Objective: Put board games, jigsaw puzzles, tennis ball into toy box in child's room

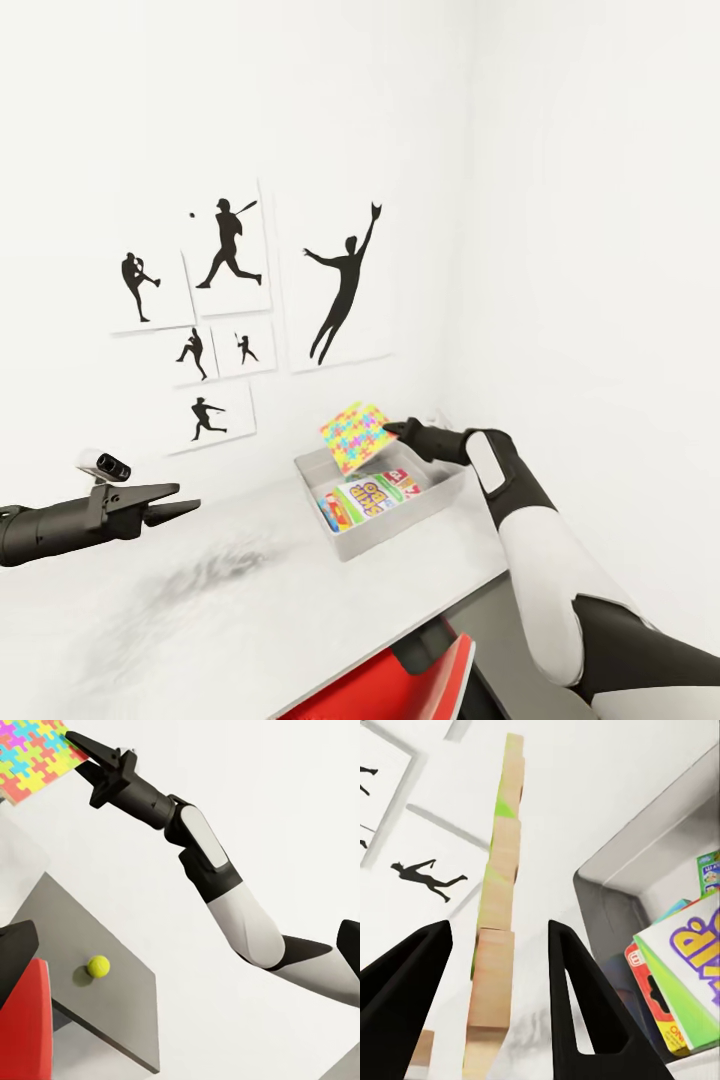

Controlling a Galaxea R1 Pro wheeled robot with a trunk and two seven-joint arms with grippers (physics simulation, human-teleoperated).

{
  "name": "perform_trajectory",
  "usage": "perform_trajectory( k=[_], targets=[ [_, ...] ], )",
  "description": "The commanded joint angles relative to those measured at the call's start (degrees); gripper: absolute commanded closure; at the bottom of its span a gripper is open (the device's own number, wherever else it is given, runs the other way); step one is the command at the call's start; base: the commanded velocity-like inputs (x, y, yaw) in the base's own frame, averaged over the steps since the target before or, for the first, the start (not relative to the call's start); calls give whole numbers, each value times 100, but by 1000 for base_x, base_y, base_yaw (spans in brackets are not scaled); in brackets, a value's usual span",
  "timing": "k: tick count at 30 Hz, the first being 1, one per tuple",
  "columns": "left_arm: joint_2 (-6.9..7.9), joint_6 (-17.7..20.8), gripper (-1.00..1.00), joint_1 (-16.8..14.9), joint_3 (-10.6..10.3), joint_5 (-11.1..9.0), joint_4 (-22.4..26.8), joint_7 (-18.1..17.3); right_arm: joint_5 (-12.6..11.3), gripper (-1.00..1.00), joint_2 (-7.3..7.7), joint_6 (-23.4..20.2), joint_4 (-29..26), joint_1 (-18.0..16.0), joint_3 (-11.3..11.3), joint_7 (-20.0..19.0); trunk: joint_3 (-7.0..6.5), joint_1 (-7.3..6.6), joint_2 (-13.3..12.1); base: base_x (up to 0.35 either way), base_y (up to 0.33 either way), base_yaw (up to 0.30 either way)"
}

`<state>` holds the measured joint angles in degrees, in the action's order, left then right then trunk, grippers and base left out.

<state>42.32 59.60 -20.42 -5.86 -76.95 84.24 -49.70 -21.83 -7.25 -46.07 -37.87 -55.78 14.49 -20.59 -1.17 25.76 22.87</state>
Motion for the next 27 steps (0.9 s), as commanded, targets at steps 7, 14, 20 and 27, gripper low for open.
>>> perform_trajectory(
  k=[7,14,20,27],
  targets=[
    [5,17,-100,-5,-11,-9,-6,-22,13,100,27,-34,23,5,53,-24,4,2,5,0,0,17],
    [5,17,-100,-5,-11,-10,-5,-22,17,100,37,-36,33,5,45,-20,4,2,5,0,0,1],
    [5,17,-100,-5,-11,-7,-4,-22,25,100,39,-45,32,13,37,-21,4,2,5,0,0,0],
    [5,17,-100,-5,-11,-6,-5,-22,23,100,39,-60,9,91,39,-30,4,2,5,0,0,0]
  ],
)
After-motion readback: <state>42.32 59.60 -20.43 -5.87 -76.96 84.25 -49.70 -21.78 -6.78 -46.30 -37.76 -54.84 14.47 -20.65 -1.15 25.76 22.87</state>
